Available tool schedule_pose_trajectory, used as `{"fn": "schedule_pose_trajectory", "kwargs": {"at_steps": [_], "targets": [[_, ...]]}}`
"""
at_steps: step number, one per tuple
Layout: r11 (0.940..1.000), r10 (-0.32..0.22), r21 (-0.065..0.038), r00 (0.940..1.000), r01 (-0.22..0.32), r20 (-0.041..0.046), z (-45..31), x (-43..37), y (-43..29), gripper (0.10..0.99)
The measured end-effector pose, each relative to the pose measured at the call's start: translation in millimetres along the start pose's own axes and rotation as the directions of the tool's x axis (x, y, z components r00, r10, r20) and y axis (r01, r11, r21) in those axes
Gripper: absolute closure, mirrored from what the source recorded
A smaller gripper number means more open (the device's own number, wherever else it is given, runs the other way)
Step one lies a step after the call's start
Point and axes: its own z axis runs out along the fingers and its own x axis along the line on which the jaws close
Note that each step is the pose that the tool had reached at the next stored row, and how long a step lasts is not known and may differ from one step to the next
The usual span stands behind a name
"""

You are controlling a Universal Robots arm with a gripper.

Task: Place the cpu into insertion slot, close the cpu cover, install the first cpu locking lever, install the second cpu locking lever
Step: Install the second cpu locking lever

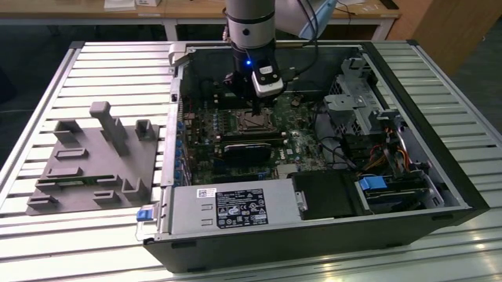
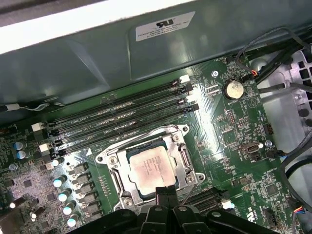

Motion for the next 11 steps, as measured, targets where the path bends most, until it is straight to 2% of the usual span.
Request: {"fn": "schedule_pose_trajectory", "kwargs": {"at_steps": [4, 11], "targets": [[1.0000, 0.000, 0.000, 1.0000, 0.000, 0.0000, 0.0, -1.3, -3.6, 0.980], [1.0000, 0.000, 0.000, 1.0000, 0.000, 0.0000, 0.2, -6.4, -17.7, 0.980]]}}
